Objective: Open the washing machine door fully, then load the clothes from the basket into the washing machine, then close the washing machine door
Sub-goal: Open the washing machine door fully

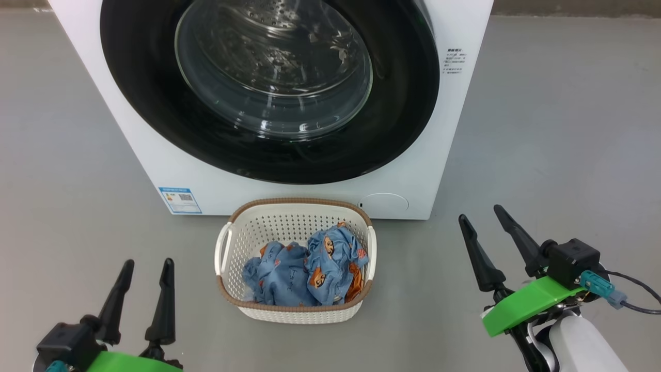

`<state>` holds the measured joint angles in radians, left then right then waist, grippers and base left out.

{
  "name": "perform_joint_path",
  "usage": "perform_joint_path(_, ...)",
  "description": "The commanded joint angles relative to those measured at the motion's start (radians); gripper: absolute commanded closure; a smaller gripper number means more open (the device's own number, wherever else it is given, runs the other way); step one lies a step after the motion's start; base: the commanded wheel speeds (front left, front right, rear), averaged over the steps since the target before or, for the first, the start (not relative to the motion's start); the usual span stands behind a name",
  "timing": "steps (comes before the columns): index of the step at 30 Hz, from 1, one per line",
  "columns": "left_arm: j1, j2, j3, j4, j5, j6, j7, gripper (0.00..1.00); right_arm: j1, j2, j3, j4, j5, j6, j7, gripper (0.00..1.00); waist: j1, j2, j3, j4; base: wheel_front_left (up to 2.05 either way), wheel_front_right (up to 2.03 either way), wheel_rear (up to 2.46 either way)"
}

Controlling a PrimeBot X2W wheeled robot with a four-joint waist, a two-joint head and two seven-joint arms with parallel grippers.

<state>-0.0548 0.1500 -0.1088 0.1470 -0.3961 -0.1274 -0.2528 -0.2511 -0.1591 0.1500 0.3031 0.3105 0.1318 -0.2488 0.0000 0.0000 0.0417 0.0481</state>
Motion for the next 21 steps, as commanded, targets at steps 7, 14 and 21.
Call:
perform_joint_path(7, -0.071, 0.013, 0.04, -0.026, 0.039, -0.003, -0.009, 0.0, -0.078, -0.026, -0.009, -0.033, 0.012, -0.001, -0.013, 0.0, 0.0, 0.0, 0.038, 0.007, 0.0, 0.0, 0.0)
perform_joint_path(14, -0.094, 0.015, 0.045, -0.033, 0.044, -0.003, -0.009, 0.0, -0.131, -0.046, -0.056, -0.06, 0.021, -0.001, -0.013, 0.0, 0.0, 0.0, 0.084, 0.022, 0.0, 0.0, 0.0)
perform_joint_path(21, -0.12, 0.015, 0.052, -0.039, 0.041, -0.003, -0.009, 0.0, -0.183, -0.061, -0.094, -0.073, 0.034, -0.001, -0.013, 0.0, 0.0, 0.0, 0.127, 0.037, 0.0, 0.0, 0.0)
